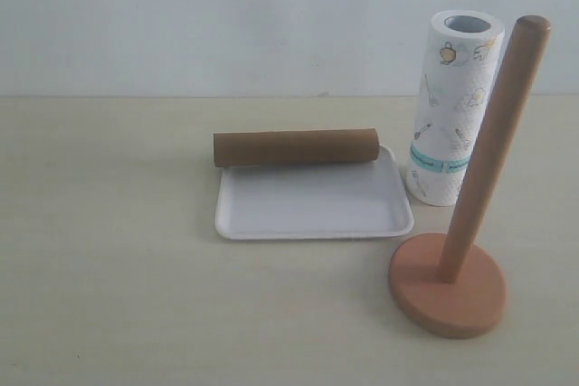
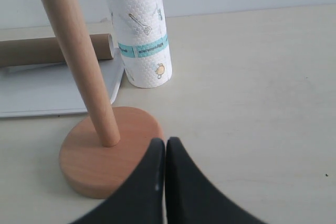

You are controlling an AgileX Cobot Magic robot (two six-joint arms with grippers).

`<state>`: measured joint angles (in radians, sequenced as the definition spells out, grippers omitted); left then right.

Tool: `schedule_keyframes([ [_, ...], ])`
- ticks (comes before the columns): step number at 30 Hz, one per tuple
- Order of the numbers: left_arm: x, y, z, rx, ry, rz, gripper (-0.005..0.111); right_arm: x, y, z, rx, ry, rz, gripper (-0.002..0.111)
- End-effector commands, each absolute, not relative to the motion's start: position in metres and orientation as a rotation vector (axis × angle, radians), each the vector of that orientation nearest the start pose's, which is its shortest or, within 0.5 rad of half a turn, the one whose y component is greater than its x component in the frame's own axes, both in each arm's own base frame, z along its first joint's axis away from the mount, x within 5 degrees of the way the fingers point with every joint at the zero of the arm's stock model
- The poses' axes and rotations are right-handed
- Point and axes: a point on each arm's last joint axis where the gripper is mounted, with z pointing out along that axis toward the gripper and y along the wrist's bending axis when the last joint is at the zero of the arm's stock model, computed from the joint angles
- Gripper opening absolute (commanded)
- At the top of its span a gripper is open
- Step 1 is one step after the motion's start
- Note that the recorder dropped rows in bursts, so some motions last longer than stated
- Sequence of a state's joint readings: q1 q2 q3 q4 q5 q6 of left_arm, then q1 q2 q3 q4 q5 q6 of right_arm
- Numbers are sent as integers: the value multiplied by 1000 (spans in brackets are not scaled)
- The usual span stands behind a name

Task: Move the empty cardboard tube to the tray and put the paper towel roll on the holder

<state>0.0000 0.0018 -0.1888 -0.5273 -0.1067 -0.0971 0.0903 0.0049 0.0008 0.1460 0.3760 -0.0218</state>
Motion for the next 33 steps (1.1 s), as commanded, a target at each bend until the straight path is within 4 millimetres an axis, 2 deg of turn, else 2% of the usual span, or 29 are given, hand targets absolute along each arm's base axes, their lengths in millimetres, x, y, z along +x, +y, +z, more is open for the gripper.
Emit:
schedule_keyframes([
  [1, 27, 13, 306, -434, 933, -482, 4, 52, 9, 180, -9, 1855, 186, 0],
  [4, 21, 12, 335, -382, 890, -458, 4, 52, 9, 180, -9, 1855, 186, 0],
  [9, 39, 3, 395, -245, 976, -371, 4, 52, 9, 180, -9, 1855, 186, 0],
  [13, 78, -1, 436, -171, 1093, -290, 4, 52, 9, 180, -9, 1855, 186, 0],
  [16, 114, -3, 448, -147, 1185, -274, 4, 52, 9, 180, -9, 1855, 186, 0],
  [19, 149, -12, 445, -87, 1237, -289, 4, 52, 9, 180, -9, 1855, 186, 0],
  [24, 203, -47, 423, 131, 1269, -395, 4, 52, 9, 180, -9, 1855, 186, 0],
  [28, 250, -80, 391, 368, 1301, -572, 4, 52, 9, 180, -9, 1855, 186, 0],
  [33, 303, -99, 338, 520, 1450, -630, 4, 52, 9, 180, -9, 1855, 186, 0],
])
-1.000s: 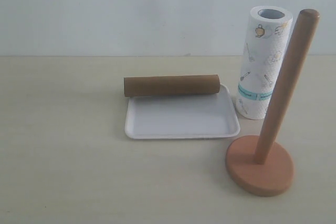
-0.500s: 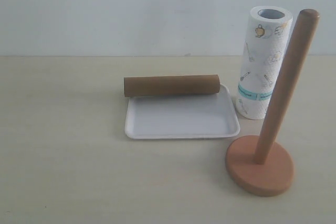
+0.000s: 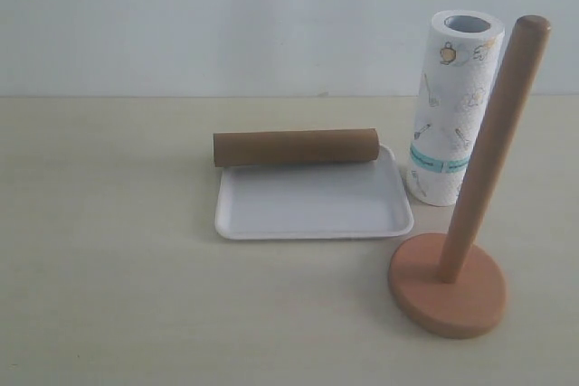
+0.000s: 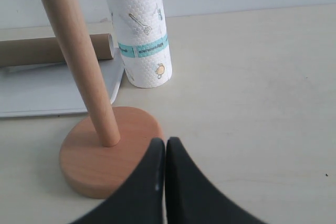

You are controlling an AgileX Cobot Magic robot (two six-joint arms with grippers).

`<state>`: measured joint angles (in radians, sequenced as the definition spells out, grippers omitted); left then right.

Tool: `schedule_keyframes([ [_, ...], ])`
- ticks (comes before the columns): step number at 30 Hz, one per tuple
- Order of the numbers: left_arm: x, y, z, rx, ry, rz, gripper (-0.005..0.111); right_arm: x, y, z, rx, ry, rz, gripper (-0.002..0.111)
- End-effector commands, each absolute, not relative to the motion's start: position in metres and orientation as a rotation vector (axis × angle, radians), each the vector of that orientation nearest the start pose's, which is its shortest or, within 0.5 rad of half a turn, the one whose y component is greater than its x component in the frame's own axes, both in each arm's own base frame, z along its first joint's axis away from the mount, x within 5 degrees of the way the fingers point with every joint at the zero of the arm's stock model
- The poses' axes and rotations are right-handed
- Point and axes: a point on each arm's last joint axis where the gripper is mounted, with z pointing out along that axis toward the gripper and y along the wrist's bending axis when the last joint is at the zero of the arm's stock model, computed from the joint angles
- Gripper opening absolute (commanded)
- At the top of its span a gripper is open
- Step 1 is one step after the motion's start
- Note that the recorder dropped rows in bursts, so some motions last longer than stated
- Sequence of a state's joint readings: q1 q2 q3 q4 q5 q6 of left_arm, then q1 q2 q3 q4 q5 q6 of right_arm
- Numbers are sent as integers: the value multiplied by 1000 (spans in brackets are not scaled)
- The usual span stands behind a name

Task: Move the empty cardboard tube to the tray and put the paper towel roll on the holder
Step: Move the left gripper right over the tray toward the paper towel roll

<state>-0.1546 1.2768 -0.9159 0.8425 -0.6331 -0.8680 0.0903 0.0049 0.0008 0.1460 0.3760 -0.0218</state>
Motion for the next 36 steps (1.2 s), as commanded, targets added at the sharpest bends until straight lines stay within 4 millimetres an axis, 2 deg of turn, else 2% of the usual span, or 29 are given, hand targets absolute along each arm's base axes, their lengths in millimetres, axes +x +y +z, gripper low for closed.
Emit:
schedule_keyframes([
  [1, 311, -103, 327, 545, 1453, -658, 4, 52, 9, 180, -9, 1855, 186, 0],
  [5, 338, -117, 286, 627, 1401, -779, 4, 52, 9, 180, -9, 1855, 186, 0],
  [10, 359, -125, 248, 622, 1345, -881, 7, 52, 9, 180, -9, 1855, 186, 0],
  [12, 363, -130, 235, 673, 1325, -849, 16, 52, 9, 180, -9, 1855, 186, 0],
  [15, 368, -146, 218, 752, 1307, -816, 44, 52, 9, 180, -9, 1855, 186, 0],
  [17, 371, -159, 211, 743, 1312, -852, 66, 52, 9, 180, -9, 1855, 186, 0],
  [19, 375, -173, 208, 699, 1340, -905, 75, 52, 9, 180, -9, 1855, 186, 0],
  [24, 373, -212, 202, 753, 1356, -970, 76, 52, 9, 180, -9, 1855, 186, 0],
  [30, 372, -255, 201, 817, 1388, -946, 76, 52, 9, 180, -9, 1855, 186, 0],
  [34, 376, -276, 195, 843, 1424, -904, 77, 52, 9, 180, -9, 1855, 186, 0],
  [36, 378, -283, 193, 793, 1423, -920, 79, 52, 9, 180, -9, 1853, 186, 0],
])
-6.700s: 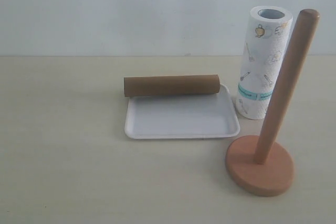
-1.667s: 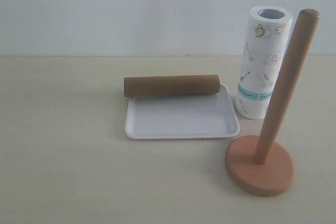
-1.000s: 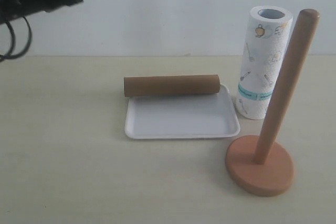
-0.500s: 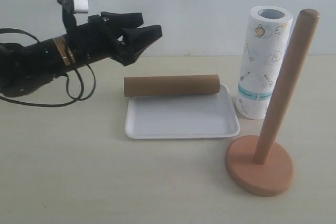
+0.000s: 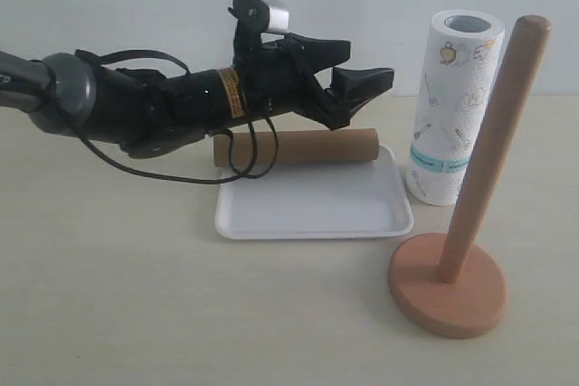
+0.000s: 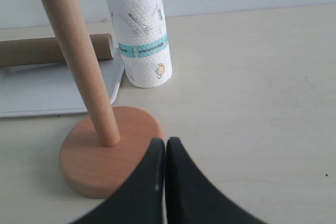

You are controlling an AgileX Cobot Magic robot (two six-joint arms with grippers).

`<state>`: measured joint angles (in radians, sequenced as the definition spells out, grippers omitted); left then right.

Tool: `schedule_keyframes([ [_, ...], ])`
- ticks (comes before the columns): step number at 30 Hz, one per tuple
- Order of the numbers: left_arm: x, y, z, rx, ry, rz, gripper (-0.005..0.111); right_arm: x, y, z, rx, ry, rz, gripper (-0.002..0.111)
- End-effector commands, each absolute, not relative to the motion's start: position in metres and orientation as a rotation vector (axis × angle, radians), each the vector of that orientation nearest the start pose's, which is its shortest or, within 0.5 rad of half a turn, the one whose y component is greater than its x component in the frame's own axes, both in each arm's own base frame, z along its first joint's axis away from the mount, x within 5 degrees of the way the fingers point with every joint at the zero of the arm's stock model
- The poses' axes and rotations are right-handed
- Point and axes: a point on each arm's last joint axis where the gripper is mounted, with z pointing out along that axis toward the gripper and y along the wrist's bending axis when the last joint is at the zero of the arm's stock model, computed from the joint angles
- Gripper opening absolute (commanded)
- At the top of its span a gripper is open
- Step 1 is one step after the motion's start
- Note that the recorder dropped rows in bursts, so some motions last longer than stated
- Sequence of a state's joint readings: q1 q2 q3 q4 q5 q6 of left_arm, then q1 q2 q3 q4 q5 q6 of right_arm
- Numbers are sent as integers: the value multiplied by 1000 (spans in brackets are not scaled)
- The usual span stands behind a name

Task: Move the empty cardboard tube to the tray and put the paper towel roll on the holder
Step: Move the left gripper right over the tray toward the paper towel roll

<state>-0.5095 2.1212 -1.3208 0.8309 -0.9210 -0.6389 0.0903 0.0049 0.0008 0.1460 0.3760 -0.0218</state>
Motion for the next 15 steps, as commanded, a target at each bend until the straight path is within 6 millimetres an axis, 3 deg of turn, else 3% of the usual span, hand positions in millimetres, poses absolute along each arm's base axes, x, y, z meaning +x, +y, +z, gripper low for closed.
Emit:
schedule_keyframes([
  [1, 379, -286, 193, 760, 1428, -930, 79, 52, 9, 180, -9, 1853, 186, 0],
  [15, 389, -306, 162, 776, 1377, -968, 81, 52, 9, 180, -9, 1854, 186, 0],
])
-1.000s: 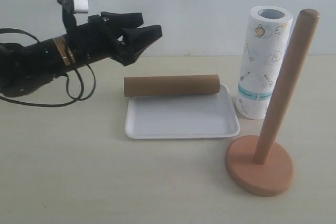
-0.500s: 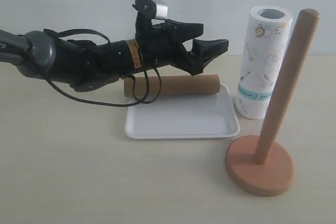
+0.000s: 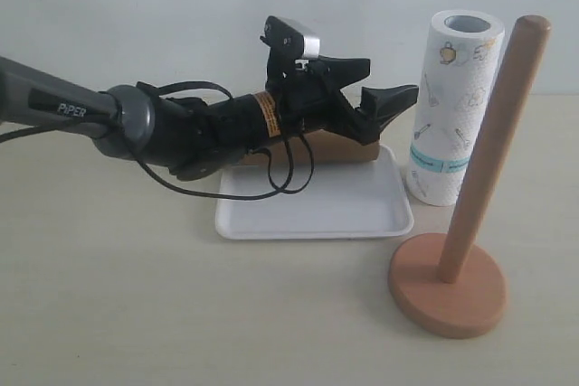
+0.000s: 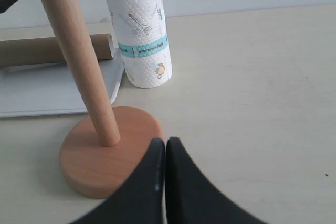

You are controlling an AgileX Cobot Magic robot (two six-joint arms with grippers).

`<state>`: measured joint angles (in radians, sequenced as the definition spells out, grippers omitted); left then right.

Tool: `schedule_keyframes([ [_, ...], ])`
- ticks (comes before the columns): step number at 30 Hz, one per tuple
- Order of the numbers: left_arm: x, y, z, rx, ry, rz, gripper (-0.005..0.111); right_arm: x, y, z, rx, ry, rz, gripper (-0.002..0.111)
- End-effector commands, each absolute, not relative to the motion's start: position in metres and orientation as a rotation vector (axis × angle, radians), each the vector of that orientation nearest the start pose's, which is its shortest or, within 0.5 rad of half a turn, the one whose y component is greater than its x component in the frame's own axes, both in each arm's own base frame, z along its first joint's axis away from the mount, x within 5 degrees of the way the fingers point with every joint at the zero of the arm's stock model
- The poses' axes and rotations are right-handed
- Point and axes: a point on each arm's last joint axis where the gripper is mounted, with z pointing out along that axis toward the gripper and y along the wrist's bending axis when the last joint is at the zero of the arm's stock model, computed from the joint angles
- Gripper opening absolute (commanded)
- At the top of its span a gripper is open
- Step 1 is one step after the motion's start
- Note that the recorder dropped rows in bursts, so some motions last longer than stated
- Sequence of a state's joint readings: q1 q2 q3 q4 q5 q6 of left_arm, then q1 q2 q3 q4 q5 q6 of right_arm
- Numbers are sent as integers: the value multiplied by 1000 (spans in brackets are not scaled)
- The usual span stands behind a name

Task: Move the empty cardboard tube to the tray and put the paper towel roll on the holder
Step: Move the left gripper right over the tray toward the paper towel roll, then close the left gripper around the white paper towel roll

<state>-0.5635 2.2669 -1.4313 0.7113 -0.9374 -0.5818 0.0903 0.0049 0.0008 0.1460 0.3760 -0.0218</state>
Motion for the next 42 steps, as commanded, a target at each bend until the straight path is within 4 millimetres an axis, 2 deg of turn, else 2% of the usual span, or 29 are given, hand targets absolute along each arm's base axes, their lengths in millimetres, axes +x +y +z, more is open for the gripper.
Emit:
schedule_keyframes([
  [1, 391, -307, 160, 775, 1377, -970, 81, 52, 9, 180, -9, 1854, 186, 0],
  [6, 396, -312, 158, 750, 1368, -1015, 81, 52, 9, 180, -9, 1854, 186, 0],
  [11, 397, -325, 160, 765, 1342, -1025, 81, 52, 9, 180, -9, 1854, 186, 0],
  [19, 403, -351, 159, 835, 1412, -917, 81, 52, 9, 180, -9, 1854, 186, 0],
  [39, 409, -356, 167, 801, 1403, -944, 81, 52, 9, 180, -9, 1854, 186, 0],
  [42, 409, -356, 160, 801, 1411, -953, 81, 52, 9, 180, -9, 1854, 186, 0],
])
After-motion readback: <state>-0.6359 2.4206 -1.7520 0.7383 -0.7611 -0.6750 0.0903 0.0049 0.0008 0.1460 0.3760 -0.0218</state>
